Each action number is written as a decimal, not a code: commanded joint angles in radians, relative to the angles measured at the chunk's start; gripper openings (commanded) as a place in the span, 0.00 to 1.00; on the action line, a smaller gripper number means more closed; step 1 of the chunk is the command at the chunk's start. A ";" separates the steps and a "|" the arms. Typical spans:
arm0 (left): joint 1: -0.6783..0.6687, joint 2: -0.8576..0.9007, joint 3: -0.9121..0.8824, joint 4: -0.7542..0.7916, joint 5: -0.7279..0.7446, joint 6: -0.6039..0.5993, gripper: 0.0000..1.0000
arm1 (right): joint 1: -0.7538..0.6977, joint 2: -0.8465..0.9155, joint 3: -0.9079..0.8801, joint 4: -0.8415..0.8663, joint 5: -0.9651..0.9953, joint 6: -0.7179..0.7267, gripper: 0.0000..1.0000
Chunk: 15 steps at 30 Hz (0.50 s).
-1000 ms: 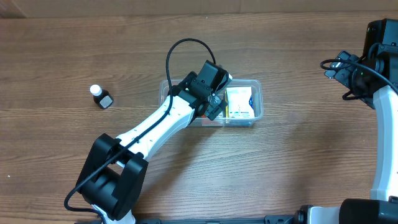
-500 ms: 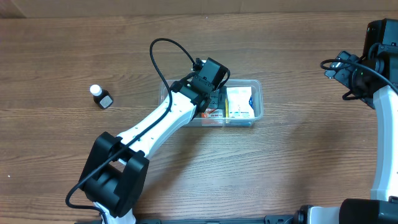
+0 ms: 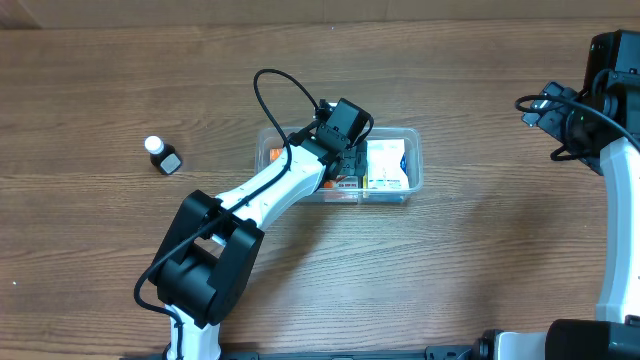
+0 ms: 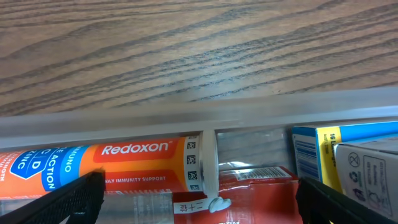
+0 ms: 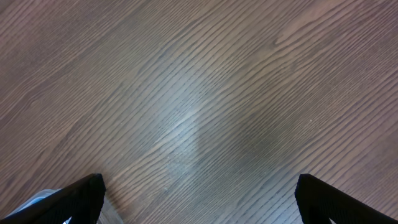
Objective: Pack container
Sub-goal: 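Open the left gripper and lift away from the container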
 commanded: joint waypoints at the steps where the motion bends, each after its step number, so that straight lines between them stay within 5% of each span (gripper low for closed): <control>1: 0.005 0.021 0.017 0.016 0.001 -0.013 1.00 | -0.001 -0.005 0.016 0.006 0.000 0.004 1.00; 15: 0.005 0.039 0.017 0.064 0.001 0.013 0.97 | -0.001 -0.005 0.016 0.006 0.000 0.004 1.00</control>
